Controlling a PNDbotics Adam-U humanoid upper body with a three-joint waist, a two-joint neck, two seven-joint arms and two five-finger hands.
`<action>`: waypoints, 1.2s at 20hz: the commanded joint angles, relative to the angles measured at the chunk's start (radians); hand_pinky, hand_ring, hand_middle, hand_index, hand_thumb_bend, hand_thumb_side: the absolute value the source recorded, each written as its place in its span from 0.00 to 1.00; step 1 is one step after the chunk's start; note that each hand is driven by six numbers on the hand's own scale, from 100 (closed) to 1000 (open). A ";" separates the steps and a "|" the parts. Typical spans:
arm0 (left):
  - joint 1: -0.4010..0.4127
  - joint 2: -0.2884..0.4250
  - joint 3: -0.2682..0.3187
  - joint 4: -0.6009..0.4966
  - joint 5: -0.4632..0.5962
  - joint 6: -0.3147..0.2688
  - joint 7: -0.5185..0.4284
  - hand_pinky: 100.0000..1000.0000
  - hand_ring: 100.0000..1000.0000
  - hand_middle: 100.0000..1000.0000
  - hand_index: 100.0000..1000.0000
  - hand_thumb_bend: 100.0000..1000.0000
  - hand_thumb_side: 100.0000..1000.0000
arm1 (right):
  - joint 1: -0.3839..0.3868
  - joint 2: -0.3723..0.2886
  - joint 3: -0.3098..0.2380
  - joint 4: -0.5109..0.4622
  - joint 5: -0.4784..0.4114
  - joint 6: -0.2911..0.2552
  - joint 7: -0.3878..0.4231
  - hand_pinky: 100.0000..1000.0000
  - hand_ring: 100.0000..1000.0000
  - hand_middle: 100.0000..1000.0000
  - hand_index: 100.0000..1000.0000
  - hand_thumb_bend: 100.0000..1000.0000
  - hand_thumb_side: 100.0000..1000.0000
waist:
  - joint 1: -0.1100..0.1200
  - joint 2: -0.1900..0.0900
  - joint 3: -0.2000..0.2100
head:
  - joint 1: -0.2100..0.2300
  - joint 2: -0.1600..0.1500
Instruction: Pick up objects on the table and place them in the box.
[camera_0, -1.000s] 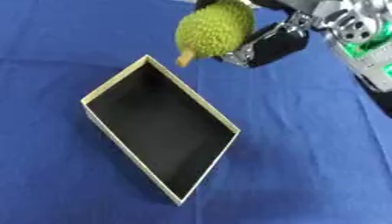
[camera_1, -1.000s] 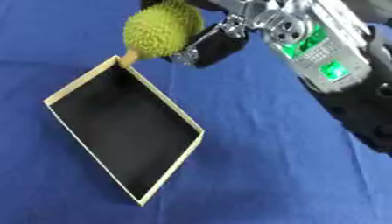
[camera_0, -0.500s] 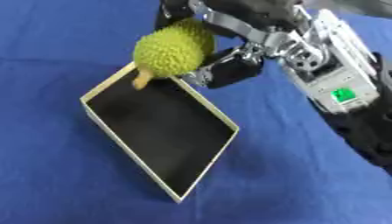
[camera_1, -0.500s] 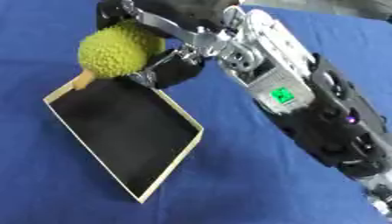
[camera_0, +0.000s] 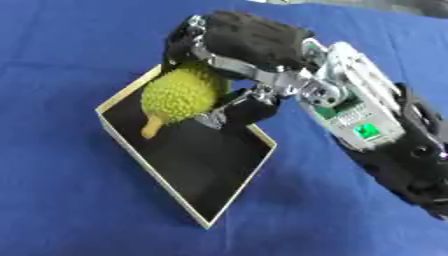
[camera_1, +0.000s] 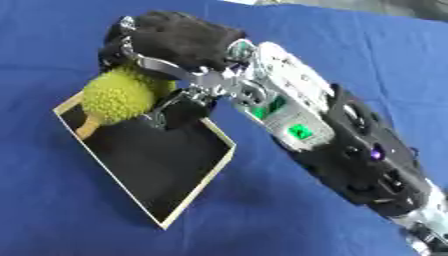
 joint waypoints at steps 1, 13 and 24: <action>-0.009 0.014 0.002 -0.015 0.005 0.001 -0.002 0.61 0.56 0.49 0.62 0.00 0.07 | -0.007 -0.001 0.008 -0.003 0.019 -0.008 0.024 0.55 0.53 0.48 0.63 0.12 0.00 | 0.007 -0.025 0.002 | -0.001 0.002; -0.005 0.014 0.005 -0.015 0.004 0.002 0.001 0.61 0.56 0.49 0.62 0.00 0.07 | -0.001 -0.009 -0.014 -0.019 0.091 -0.078 0.145 0.81 0.84 0.79 0.91 0.31 0.00 | 0.008 -0.030 -0.005 | 0.002 0.003; 0.003 0.015 0.009 -0.015 0.000 0.003 0.007 0.61 0.56 0.49 0.62 0.00 0.06 | 0.003 -0.031 -0.158 -0.019 0.033 -0.059 -0.063 0.79 0.80 0.74 0.88 0.27 0.00 | 0.016 -0.038 -0.019 | 0.009 -0.002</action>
